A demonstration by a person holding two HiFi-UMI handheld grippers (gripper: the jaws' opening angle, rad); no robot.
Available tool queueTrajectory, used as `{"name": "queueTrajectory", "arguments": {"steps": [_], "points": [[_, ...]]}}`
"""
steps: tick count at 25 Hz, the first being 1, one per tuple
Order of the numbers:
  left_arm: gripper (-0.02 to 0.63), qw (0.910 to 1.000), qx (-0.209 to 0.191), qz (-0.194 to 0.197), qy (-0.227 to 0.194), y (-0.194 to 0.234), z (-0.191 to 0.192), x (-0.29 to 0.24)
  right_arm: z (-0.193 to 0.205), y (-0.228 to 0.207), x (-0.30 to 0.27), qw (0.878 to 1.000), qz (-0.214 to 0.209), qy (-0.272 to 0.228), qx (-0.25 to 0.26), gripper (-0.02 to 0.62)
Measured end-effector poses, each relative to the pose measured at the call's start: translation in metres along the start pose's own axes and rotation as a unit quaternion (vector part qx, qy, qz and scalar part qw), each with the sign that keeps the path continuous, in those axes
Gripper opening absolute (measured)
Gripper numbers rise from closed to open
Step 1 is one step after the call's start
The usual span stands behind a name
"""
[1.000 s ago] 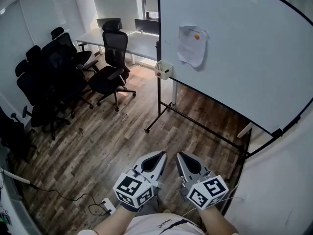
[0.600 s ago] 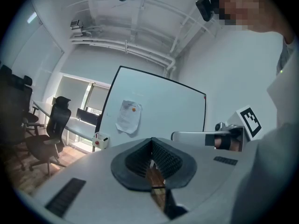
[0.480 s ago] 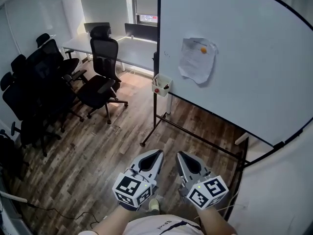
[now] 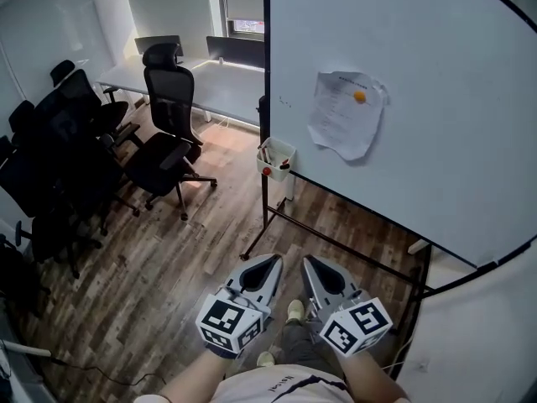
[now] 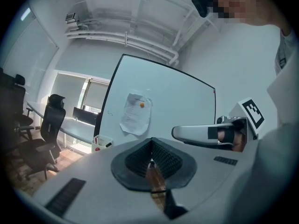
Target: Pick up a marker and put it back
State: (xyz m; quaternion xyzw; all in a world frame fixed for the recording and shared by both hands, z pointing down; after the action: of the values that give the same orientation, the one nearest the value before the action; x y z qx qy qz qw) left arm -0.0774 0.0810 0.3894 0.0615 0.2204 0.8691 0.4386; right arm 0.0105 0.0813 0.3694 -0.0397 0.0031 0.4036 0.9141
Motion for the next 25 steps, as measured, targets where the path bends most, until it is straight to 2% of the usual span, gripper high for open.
{"name": "queueTrajectory", "arguments": {"steps": [7,14,20,25], "points": [[0.009,0.9992,-0.025,-0.033,0.002,0.038,-0.017,-0.087,-0.006,-0.08,-0.068,0.999,-0.034,-0.004,-0.008,0.003],[0.009,0.9975,-0.017,-0.067,0.008,0.081,-0.025,-0.16,-0.001,-0.147,-0.128,0.998,-0.064,0.004,-0.014,0.003],[0.009,0.9948,-0.033,-0.091,0.031,0.113,-0.017,-0.198,0.012,-0.179,-0.158,0.996,-0.075,0.017,-0.035,0.003],[0.009,0.9916,-0.062,-0.103,0.046,0.146,-0.01,-0.223,0.027,-0.198,-0.186,0.996,-0.071,0.033,-0.048,0.003]]}}
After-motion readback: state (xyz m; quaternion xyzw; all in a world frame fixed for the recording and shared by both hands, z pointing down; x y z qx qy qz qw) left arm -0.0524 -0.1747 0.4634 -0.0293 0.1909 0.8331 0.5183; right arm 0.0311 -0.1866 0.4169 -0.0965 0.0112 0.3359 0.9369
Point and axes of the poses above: the fingertips, and each gripper's own axes: x backward along the fingers, y to its left, z out of its underside, the point moved 3 cm from there along x, backward along the fingers, and after that the axes turned 14 degrees about x, right-handed, at the moved point
